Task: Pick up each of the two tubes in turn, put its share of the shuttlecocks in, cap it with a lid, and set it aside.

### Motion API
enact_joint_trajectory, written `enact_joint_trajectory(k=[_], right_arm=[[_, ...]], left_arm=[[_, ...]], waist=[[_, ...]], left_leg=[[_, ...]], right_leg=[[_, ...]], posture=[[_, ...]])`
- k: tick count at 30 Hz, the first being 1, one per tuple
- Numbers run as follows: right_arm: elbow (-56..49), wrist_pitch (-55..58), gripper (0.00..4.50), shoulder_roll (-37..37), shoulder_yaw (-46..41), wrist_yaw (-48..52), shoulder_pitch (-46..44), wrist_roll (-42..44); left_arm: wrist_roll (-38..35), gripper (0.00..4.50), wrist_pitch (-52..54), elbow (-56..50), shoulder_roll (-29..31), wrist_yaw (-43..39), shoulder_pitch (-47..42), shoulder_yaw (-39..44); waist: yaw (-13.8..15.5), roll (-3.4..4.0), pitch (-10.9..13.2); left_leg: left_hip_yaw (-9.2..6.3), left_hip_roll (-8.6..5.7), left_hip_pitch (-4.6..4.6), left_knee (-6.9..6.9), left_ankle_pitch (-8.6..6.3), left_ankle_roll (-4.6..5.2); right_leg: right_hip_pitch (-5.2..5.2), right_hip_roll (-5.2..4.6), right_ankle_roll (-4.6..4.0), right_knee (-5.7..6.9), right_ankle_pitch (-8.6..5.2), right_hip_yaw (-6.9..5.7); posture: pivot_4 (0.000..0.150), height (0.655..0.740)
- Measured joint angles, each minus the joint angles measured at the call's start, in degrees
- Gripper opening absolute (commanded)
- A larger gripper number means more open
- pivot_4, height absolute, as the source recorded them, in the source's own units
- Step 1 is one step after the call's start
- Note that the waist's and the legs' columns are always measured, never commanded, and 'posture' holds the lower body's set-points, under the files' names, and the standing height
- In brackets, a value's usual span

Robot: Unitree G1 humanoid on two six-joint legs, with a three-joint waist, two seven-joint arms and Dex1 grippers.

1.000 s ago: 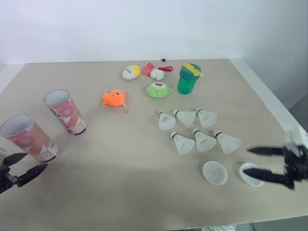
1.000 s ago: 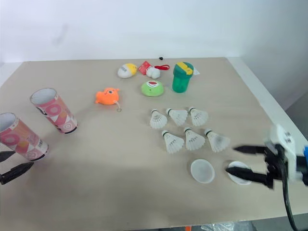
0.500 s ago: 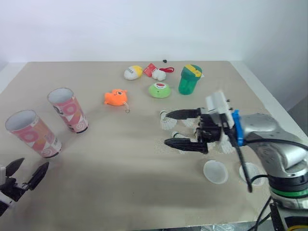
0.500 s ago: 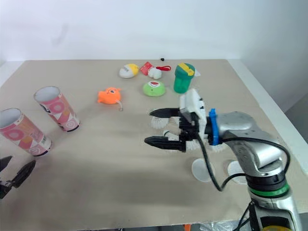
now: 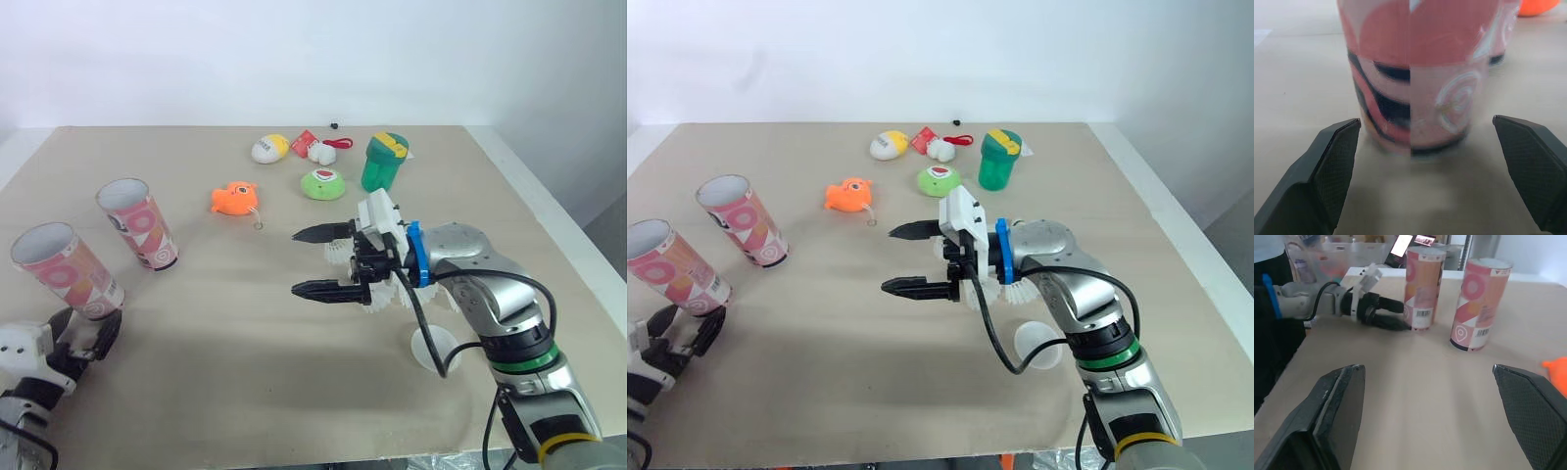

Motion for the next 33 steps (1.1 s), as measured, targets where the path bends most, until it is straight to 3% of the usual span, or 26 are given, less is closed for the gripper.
enact_joint_trajectory(k=[13,23,27,33], right_arm=[[1.85,-0.08,4.45,1.83,0.43,-1.08,1.56,-1.2],[1.54,0.13,4.45,1.83,0.43,-1.65,1.96,-1.26],[0.85,0.31,4.5,1.83,0.43,-1.76,2.13,-1.26],[0.48,0.56,4.5,1.82,0.43,-1.84,3.32,-1.35]], left_arm=[[1.05,4.5,-2.78,11.56,2.08,2.64,-11.59,-3.94],[1.09,4.5,-5.49,15.78,2.59,3.08,-14.84,-5.87],[1.08,3.39,-6.35,16.15,2.59,3.4,-14.86,-6.18],[0.97,3.39,-6.4,16.2,2.77,3.69,-14.76,-6.5]], waist=[[0.18,0.47,-0.06],[0.19,0.62,-0.09],[0.19,0.63,-0.08],[0.19,0.67,-0.1]], left_leg=[[-0.02,0.01,0.02,-0.01,0.05,0.07],[-0.03,0.0,0.02,-0.01,0.06,0.08],[-0.03,0.0,0.02,-0.01,0.06,0.08],[-0.02,0.0,0.02,-0.02,0.06,0.08]], right_leg=[[-0.01,0.04,-0.01,0.08,0.05,-0.01],[-0.01,0.04,-0.01,0.08,0.04,-0.01],[-0.02,0.04,-0.01,0.08,0.04,-0.01],[-0.02,0.03,-0.02,0.08,0.03,-0.01]], posture=[[0.15,0.74],[0.15,0.74],[0.15,0.74],[0.15,0.74]])
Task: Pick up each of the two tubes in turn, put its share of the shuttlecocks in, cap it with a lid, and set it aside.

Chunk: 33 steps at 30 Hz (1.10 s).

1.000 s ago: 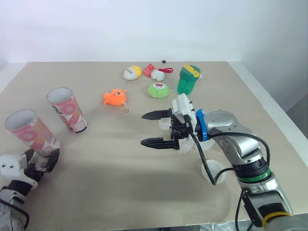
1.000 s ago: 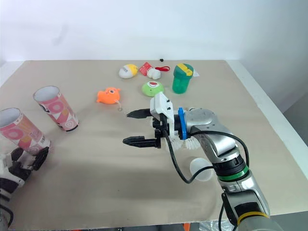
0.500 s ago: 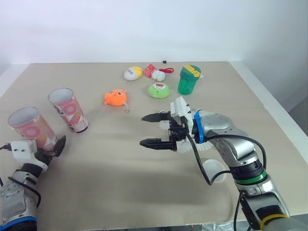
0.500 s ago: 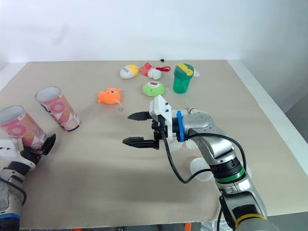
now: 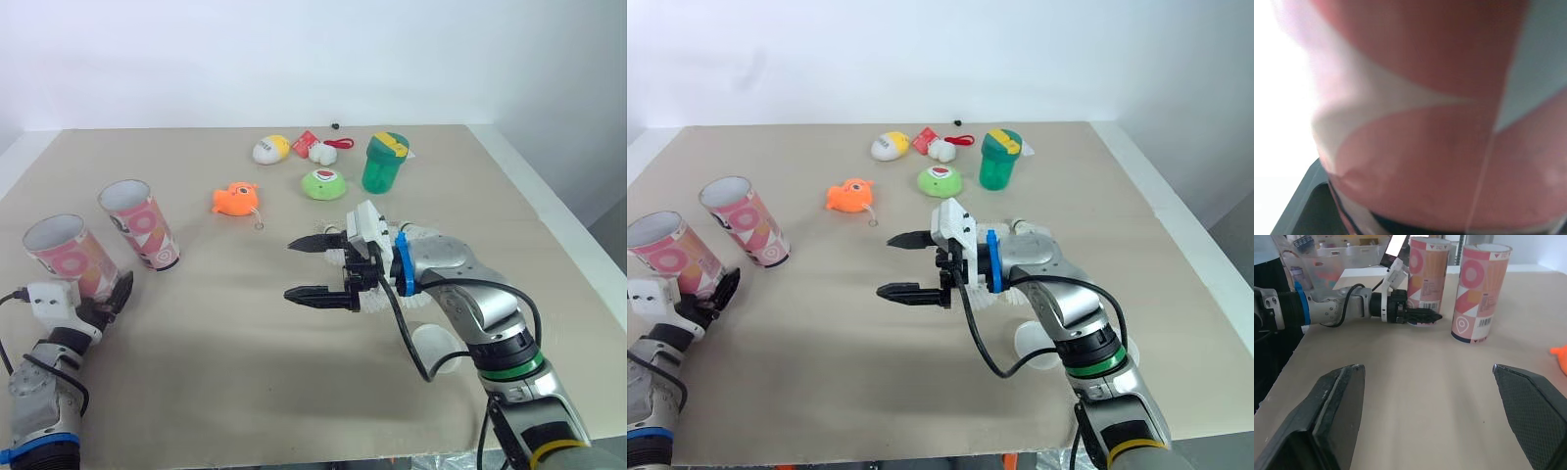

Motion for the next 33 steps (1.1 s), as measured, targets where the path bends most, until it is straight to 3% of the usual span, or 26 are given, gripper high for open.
enact_joint_trajectory(k=[8,11,15,17,18,21,22,25,28,33], right_arm=[[-4.96,2.02,4.5,-0.27,-2.59,-3.19,4.85,1.8],[-15.23,6.79,4.5,-3.65,-9.61,-7.46,13.34,7.57],[-20.62,8.57,4.5,-6.38,-12.49,-9.94,18.58,8.79],[-23.18,8.76,4.5,-7.79,-14.84,-12.48,22.71,8.12],[-26.24,5.22,4.5,-7.98,-15.16,-14.95,29.76,4.07],[-27.36,1.51,4.5,-7.87,-14.97,-16.99,33.95,-0.12],[-27.81,-0.63,4.5,-7.72,-14.67,-18.37,36.16,-2.55],[-28.45,-3.03,4.5,-7.21,-14.34,-20.26,39.79,-4.84],[-29.61,-2.23,4.5,-4.17,-14.58,-24.84,45.55,-4.89],[-29.63,-1.81,4.5,-0.53,-12.43,-29.96,48.53,-6.88]], left_arm=[[-2.17,3.39,3.17,-9.5,0.16,0.04,8.3,0.56],[-8.44,3.39,11.6,-28.15,2.98,-2.86,21.96,2.05],[-12.25,3.39,16.78,-38.6,8.43,-5.86,28.56,4.21],[-13.76,3.39,20.78,-44.65,13.17,-9.26,30.66,4.7],[-13.57,3.39,24.63,-46.52,22.13,-13.63,30.04,2.53],[-13.49,3.39,27.53,-46.89,27.07,-17.29,26.99,0.41],[-13.41,3.39,29.25,-46.84,32.58,-20.85,25.24,-1.76],[-12.41,3.39,31.39,-44.44,40.77,-27.85,20.69,-5.54],[-6.39,3.39,30.4,-35.74,52.37,-37.8,10.68,-14.29],[0.62,3.39,27.55,-28.6,53.45,-44.92,-3.48,-26.66]], waist=[[-0.22,-0.03,0.0],[-0.43,-0.28,0.11],[-0.32,-0.58,0.16],[-0.14,-0.28,0.25],[0.2,-0.39,0.24],[0.05,-0.17,0.36],[0.0,-0.29,0.41],[-0.48,-0.26,0.43],[-0.71,-0.29,0.43],[-1.13,-0.37,0.41]], left_leg=[[0.08,0.07,-0.08,-0.13,-0.12,-0.19],[-0.07,0.12,-0.27,-0.16,-0.35,-0.46],[-0.12,0.18,-0.28,-0.2,-0.38,-0.49],[0.05,0.08,-0.12,-0.19,-0.4,-0.52],[-0.07,0.18,-0.1,-0.19,-0.38,-0.5],[0.36,0.37,-0.06,-0.17,-0.38,-0.52],[0.37,0.44,-0.06,-0.17,-0.39,-0.52],[0.58,0.5,-0.06,-0.22,-0.43,-0.6],[0.79,0.55,-0.26,-0.59,-0.45,-0.62],[0.76,0.54,-0.33,-0.92,-0.46,-0.63]], right_leg=[[-0.11,-0.03,0.0,-0.03,-0.23,0.07],[-0.2,-0.01,0.0,-0.01,-0.66,-0.01],[-0.21,0.02,-0.32,-0.02,-0.88,-0.08],[-0.14,-0.07,-0.32,-0.01,-0.9,0.02],[-0.22,0.05,-0.39,-0.02,-0.95,-0.09],[-0.17,-0.01,-0.39,-0.01,-0.9,-0.04],[-0.19,0.06,-0.4,-0.03,-0.88,-0.05],[-0.29,0.06,-0.44,-0.02,-0.87,0.0],[-0.72,0.16,-0.52,0.02,-0.93,0.17],[-0.93,0.36,-0.37,0.12,-1.07,0.27]], posture=[[0.15,0.74],[0.15,0.74],[0.15,0.74],[0.15,0.74],[0.15,0.74],[0.15,0.74],[0.15,0.74],[0.15,0.74],[0.15,0.74],[0.15,0.74]])
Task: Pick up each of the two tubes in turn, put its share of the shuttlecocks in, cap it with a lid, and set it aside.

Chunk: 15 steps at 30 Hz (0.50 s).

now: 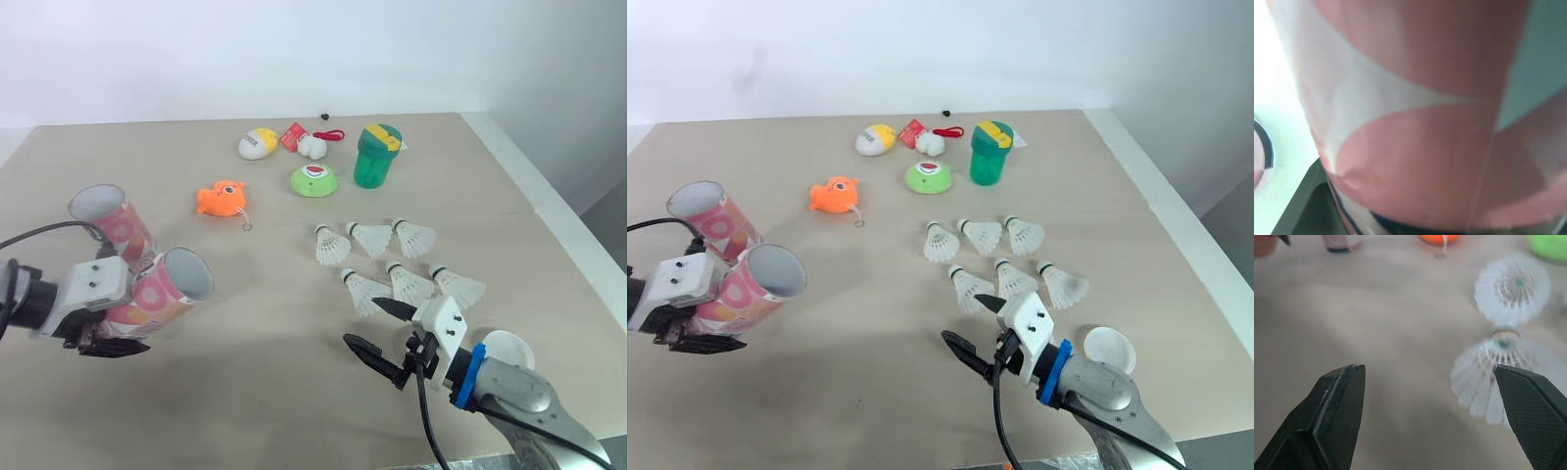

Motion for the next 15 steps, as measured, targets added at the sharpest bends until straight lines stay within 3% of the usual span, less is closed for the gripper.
enact_joint_trajectory(k=[7,15], right_arm=[[4.35,-1.53,4.5,5.78,3.99,-5.92,-2.28,-4.45],[10.6,-4.39,4.5,10.59,6.21,-8.71,-5.59,-7.03]], left_arm=[[6.73,3.39,-0.22,1.74,-2.88,-6.52,-8.46,-10.6],[8.07,3.39,1.37,-0.31,-6.66,-5.91,-8.98,-11.51]], waist=[[-0.23,-0.02,0.0],[-0.21,-0.09,-0.05]], left_leg=[[0.03,0.02,0.04,0.01,-0.05,0.04],[0.02,0.04,0.07,0.16,-0.03,0.05]], right_leg=[[-0.12,0.12,0.01,0.41,-0.23,0.23],[-0.09,0.13,0.01,0.52,-0.14,0.25]], posture=[[0.15,0.74],[0.15,0.74]])
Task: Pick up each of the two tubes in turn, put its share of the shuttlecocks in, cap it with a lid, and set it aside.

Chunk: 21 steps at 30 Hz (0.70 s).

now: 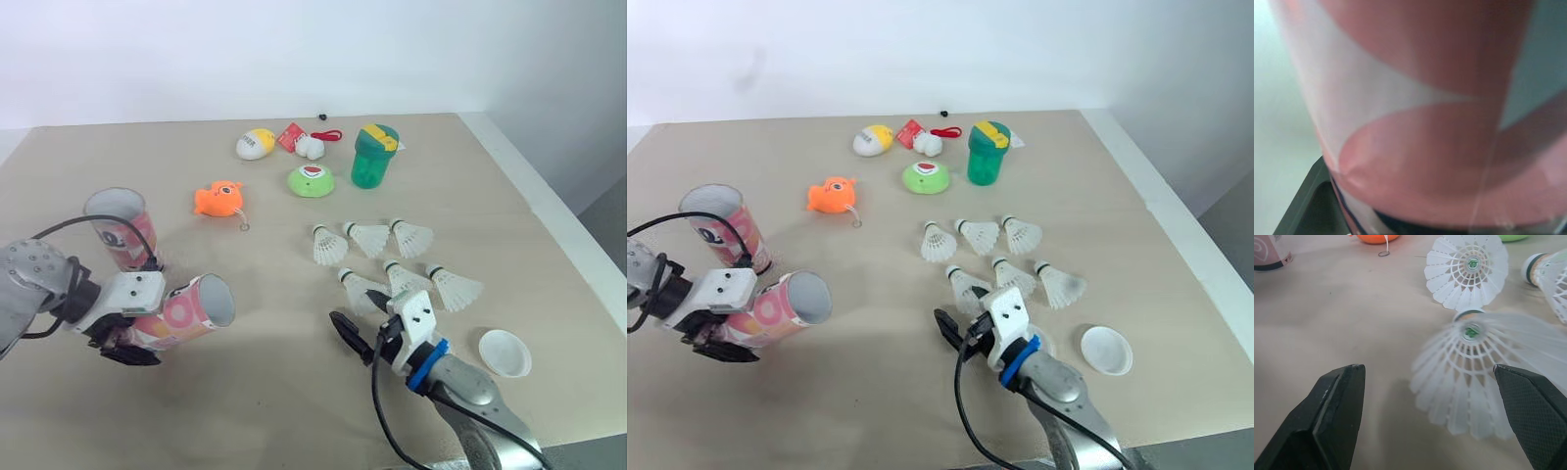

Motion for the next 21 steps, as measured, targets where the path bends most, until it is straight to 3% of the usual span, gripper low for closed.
enact_joint_trajectory(k=[21], right_arm=[[2.3,1.24,4.5,1.56,-0.06,-0.66,-5.14,0.31]], left_arm=[[-2.73,3.39,4.32,-5.73,2.18,4.83,10.65,14.4]], waist=[[0.0,-0.03,-0.01]], left_leg=[[-0.01,0.03,0.02,0.07,0.0,0.0]], right_leg=[[0.0,0.04,-0.04,0.1,0.03,0.0]], posture=[[0.15,0.74]])
